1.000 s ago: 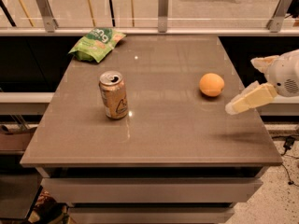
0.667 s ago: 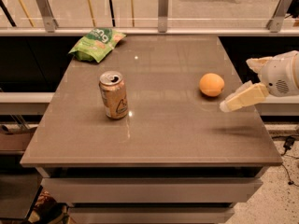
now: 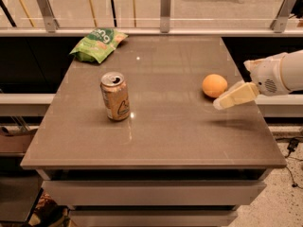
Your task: Move orange near green rice chip bag
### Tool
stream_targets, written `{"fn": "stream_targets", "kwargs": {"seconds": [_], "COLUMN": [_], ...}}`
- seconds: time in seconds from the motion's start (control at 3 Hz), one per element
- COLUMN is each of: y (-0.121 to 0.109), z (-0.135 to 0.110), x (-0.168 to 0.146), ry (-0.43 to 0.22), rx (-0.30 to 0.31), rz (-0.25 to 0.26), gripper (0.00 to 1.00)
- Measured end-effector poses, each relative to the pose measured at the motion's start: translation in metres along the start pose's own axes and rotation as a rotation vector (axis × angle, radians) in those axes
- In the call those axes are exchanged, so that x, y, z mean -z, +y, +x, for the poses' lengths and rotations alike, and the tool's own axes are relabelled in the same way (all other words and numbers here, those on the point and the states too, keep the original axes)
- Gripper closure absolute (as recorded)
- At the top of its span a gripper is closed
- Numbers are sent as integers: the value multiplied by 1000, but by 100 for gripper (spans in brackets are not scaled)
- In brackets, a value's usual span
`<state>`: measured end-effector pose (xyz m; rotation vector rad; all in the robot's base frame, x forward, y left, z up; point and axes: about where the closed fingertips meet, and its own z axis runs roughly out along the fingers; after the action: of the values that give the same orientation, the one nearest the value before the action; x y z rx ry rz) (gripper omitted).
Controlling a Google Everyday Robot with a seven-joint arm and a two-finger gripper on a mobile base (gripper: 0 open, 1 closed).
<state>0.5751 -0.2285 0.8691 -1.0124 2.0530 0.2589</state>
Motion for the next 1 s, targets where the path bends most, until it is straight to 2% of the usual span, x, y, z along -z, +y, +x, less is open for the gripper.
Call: {"fn": "stream_targets", "kwargs": {"seconds": [0.67, 1.0], "y": [-12, -12], "z": [6, 5], "x": [-21, -21], "ry": [31, 31], "rx": [-59, -59], "rz": [5, 5], "gripper": [0, 0]}}
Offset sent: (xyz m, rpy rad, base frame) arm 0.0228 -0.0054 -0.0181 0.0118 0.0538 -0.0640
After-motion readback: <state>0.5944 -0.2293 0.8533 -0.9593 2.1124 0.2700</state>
